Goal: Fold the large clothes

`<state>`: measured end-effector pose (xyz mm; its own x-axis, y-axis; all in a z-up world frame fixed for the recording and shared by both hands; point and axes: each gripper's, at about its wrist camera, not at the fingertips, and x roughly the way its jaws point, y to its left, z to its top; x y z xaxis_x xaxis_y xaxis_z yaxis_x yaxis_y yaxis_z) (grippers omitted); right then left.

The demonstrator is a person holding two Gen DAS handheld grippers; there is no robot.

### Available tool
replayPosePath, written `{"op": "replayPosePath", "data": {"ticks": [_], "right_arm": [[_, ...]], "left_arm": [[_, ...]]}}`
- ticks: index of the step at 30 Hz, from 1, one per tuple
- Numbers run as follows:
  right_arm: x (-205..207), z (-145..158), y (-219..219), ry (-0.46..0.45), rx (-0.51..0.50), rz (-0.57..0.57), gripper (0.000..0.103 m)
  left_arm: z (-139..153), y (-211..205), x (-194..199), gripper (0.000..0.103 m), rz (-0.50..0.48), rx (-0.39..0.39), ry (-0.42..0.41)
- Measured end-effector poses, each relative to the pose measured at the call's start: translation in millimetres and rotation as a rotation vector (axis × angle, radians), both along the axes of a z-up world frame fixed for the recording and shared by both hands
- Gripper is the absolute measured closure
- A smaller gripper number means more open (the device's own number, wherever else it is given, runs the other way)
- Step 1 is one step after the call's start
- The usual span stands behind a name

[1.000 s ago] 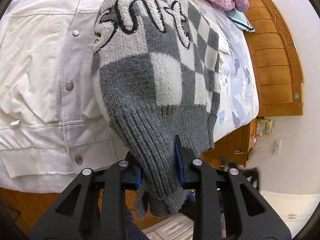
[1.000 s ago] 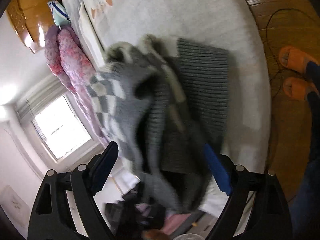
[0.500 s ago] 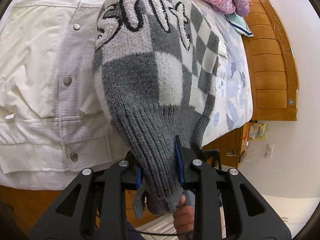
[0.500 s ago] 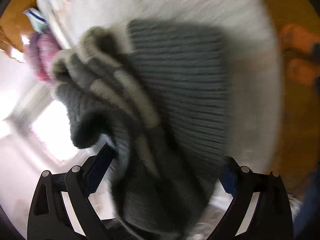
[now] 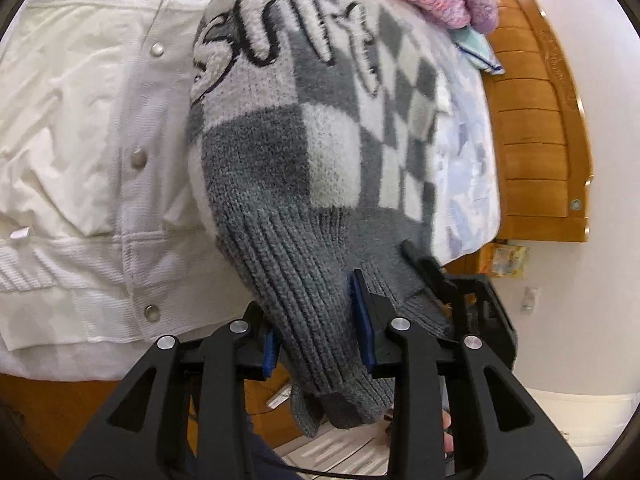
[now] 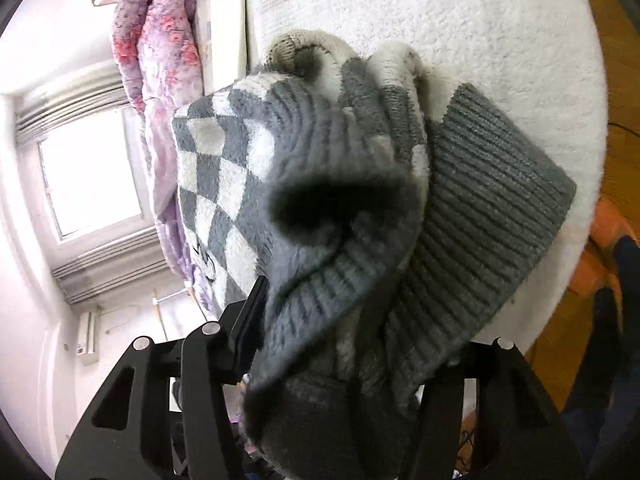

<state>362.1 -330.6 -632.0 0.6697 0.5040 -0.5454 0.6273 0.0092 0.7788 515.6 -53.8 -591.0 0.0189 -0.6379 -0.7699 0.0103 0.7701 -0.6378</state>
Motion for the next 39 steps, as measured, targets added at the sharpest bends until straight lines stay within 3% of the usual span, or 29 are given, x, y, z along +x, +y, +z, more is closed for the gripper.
{"op": "replayPosePath", "data": {"ticks": [4,7,8,9,11,16,19,23,25,26,27,28,30,33,36,39], "right_arm": [[5,-7,-6,0.012,0.011,-0.039,0.047],[4,-17,-11,0.024,-0.052,-0.019,0.065],[3,-14,-12,0.012,-0.088,0.001,0.069],[5,-14,-9,0.005,-0.103,0.009,0.07],[-2,-10,-13,-0.014,-0.127,0.03,0.071],[-14,-10,-31,-0.021,-0.178,0.066,0.071],[-14,-15,-26,-0.02,-0.179,0.09,0.071],[12,-9,-28,-0.015,-0.185,0.117,0.071],[17,-7,-30,-0.007,-0.205,0.144,0.072],[24,-2,-31,-0.008,-0.218,0.157,0.072],[29,4,-32,-0.016,-0.243,0.184,0.072],[33,9,-33,-0.029,-0.263,0.203,0.072],[40,28,-36,-0.061,-0.334,0.246,0.073],[48,70,-56,-0.165,-0.458,0.324,0.073],[58,102,-93,-0.259,-0.52,0.352,0.073],[60,137,-143,-0.332,-0.611,0.341,0.073]], "left_arm": [[5,1,5,0.074,-0.005,-0.023,-0.009],[-7,1,6,0.071,-0.005,-0.003,0.056],[-10,1,6,0.063,-0.004,-0.003,0.073],[-13,4,5,0.042,-0.001,0.006,0.078],[-10,16,6,0.018,0.047,0.049,0.041],[-14,45,30,0.016,0.103,0.07,0.007],[-31,45,59,0.015,0.147,0.093,-0.033],[-56,30,82,0.004,0.171,0.063,-0.043],[-73,24,87,0.004,0.203,0.006,-0.009],[-74,21,90,0.009,0.216,0.006,-0.002],[-63,14,88,0.023,0.214,0.049,-0.057],[-50,5,84,0.029,0.192,0.104,-0.119],[-29,-8,79,0.038,0.201,0.123,-0.18],[6,-28,70,0.04,0.231,0.119,-0.252],[39,-61,67,0.04,0.245,0.09,-0.336],[72,-120,74,0.041,0.233,0.022,-0.417]]}}
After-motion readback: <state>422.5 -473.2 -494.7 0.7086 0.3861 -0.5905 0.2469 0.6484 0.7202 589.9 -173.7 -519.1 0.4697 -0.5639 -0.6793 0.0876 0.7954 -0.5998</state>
